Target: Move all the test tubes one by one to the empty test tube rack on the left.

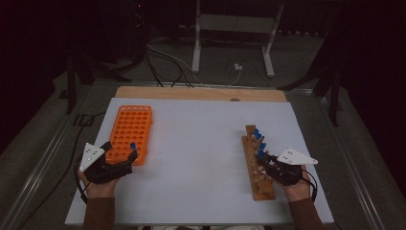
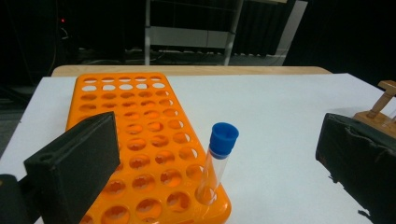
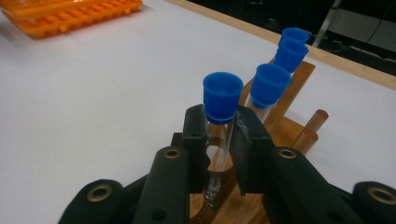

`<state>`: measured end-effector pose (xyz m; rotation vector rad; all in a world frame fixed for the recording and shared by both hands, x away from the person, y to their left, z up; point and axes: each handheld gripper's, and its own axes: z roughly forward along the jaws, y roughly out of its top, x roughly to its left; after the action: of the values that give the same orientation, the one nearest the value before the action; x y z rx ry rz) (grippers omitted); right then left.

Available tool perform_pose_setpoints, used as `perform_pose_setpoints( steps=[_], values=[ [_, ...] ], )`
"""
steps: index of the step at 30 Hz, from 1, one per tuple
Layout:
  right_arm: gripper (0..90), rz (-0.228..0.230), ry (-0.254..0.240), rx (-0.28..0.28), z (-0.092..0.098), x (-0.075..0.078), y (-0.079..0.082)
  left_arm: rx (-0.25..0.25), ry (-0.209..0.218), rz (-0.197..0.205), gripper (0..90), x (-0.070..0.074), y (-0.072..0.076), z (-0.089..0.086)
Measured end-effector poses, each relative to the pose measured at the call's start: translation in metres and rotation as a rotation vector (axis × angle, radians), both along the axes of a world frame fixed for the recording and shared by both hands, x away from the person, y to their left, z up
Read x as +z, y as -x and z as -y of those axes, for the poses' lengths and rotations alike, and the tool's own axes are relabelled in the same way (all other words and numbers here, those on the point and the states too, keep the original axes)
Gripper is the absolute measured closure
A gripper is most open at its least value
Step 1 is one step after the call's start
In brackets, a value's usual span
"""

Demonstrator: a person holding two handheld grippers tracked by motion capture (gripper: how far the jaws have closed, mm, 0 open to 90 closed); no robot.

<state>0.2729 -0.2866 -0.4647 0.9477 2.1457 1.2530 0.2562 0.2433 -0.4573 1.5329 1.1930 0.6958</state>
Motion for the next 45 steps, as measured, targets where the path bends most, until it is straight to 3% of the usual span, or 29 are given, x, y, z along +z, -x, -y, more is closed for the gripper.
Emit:
perform_pose_setpoints(
  steps=[13,25,34,45],
  values=[
    [76.8,0.003,-0.088,-0.008,0.011,0.02,0.002,-0.072,-0.014,0.022,0.6,0.018,0.001,0.021],
    [76.8,0.027,-0.089,0.016,0.007,0.051,0.001,-0.14,-0.02,-0.001,0.6,0.023,-0.007,0.039],
    [76.8,0.052,-0.098,0.039,-0.002,0.065,-0.003,-0.185,-0.023,-0.003,0.6,0.026,-0.013,0.054],
    [76.8,0.04,-0.121,0.096,-0.03,0.068,-0.015,-0.278,-0.019,0.005,1.2,0.029,-0.02,0.08]
  ],
)
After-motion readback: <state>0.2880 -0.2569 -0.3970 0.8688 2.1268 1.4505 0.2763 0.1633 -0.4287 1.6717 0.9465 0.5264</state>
